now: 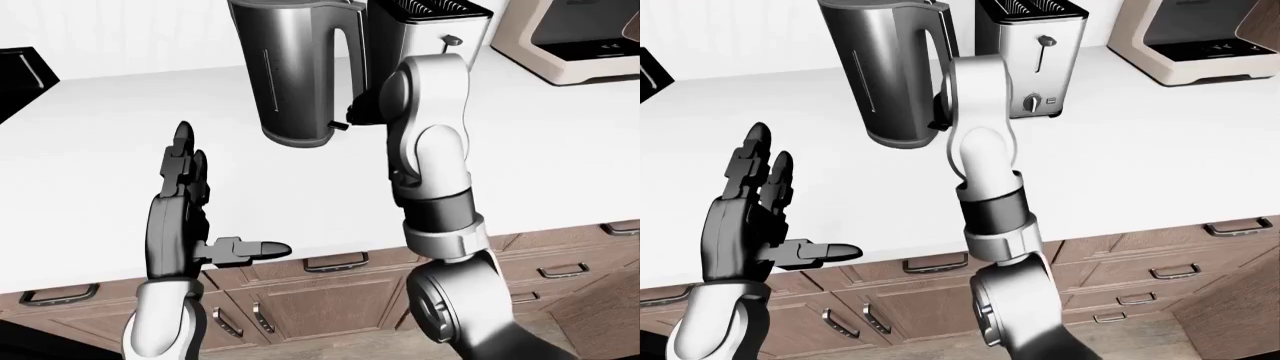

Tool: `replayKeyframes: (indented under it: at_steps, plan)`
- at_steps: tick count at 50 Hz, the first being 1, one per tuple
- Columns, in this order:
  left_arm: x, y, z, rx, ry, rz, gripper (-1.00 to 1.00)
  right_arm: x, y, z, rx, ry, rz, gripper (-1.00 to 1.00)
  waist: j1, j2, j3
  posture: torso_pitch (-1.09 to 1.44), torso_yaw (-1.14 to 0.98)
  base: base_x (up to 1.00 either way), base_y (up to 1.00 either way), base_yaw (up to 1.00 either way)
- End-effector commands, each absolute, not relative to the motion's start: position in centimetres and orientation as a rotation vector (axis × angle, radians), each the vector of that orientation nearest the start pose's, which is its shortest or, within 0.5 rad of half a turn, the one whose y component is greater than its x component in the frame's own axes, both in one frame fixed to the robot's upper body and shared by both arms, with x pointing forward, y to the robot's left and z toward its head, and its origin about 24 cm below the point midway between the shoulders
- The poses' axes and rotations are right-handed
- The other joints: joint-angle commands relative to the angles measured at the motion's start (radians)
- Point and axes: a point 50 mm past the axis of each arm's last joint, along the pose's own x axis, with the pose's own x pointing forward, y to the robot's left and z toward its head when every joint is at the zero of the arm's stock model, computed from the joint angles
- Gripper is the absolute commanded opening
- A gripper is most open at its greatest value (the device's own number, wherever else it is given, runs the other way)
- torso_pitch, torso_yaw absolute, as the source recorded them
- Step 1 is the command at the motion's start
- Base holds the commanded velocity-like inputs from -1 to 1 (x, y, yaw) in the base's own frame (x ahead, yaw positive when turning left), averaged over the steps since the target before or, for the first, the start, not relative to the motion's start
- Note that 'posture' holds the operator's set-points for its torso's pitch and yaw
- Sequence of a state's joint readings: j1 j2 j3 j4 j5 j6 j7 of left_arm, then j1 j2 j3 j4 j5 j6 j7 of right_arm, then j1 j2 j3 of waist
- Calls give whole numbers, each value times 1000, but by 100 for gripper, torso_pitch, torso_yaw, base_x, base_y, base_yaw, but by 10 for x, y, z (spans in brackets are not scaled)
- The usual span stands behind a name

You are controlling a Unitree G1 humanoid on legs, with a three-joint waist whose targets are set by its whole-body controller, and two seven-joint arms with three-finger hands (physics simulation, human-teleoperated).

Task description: Press down the lever to turn on the electric kettle.

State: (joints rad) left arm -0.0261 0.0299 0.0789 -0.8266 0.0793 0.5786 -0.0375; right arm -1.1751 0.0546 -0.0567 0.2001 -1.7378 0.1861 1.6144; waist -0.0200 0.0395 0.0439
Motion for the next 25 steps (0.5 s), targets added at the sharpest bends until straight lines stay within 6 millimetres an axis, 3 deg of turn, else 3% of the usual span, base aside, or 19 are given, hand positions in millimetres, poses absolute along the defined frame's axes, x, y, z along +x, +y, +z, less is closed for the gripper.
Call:
replayKeyframes:
  at_steps: [1, 11, 25]
  plan:
    - [210, 167, 188, 108, -350, 82, 100, 333, -62, 302, -1536, 439, 522, 100, 1, 2, -25, 0, 0, 0, 0, 0]
    - [210, 168, 187, 106, -351, 85, 100, 336, -58, 302, -1526, 441, 533, 100, 3, 3, -25, 0, 0, 0, 0, 0]
    - [209, 169, 186, 104, -352, 88, 100, 361, -58, 300, -1513, 510, 535, 100, 3, 5, -28, 0, 0, 0, 0, 0]
